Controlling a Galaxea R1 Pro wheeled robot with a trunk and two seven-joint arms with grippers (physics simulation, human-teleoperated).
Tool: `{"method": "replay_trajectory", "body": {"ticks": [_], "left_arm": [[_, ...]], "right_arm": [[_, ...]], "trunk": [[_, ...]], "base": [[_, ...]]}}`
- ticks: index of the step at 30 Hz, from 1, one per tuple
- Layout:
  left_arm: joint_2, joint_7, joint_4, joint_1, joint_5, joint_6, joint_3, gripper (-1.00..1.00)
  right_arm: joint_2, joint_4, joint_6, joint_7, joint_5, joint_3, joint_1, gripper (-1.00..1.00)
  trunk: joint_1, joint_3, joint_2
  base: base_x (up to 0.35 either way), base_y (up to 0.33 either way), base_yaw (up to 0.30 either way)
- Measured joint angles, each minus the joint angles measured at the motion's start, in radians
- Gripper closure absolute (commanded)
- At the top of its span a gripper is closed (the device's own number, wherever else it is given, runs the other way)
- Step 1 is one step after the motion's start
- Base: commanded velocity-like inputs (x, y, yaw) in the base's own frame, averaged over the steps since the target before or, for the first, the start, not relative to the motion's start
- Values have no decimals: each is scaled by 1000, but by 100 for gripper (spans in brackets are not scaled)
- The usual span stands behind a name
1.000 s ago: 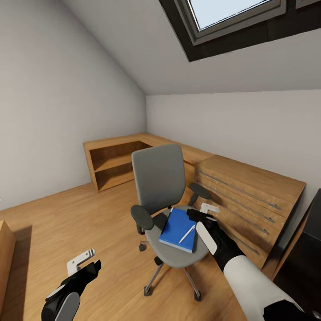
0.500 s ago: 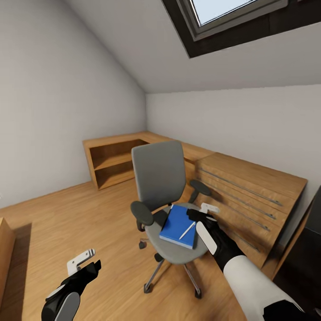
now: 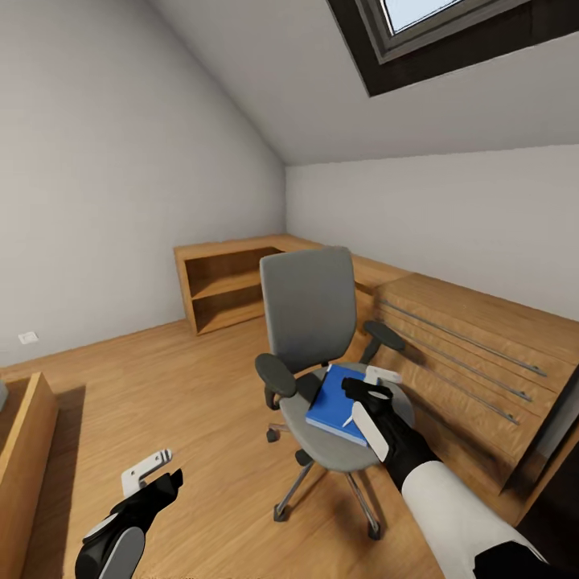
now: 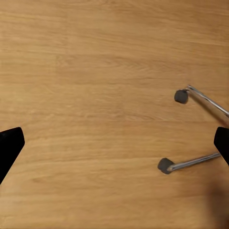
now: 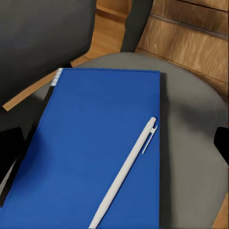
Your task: In the bedroom, organize the workspace by keeping the computer under the desk, ensuring the monitor is on the desk, placing the keyboard on the desk next to the monitor, placing the mouse on the desk next to the keyboard, moving the folder from the swivel chair onto the desk next to the mouse, stacking the notebook on top of the folder with the pen on top of the notebook, and positioning the swivel chair next to the desk.
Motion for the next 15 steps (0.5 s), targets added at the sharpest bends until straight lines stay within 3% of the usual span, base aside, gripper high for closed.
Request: {"method": "replay_trajectory", "body": {"ticks": [7, 15], "left_arm": [[0, -2, 0, 0, 0, 0, -2, -100], [0, -7, -1, 0, 0, -4, -5, -100]], "right_arm": [[3, 4, -3, -50, 44, 12, 1, -100], [2, 14, -3, -51, 46, 13, 2, -100]], "trunk": [[27, -22, -49], [27, -22, -49]], "base": [[0, 0, 12], [53, 0, 0]]}}
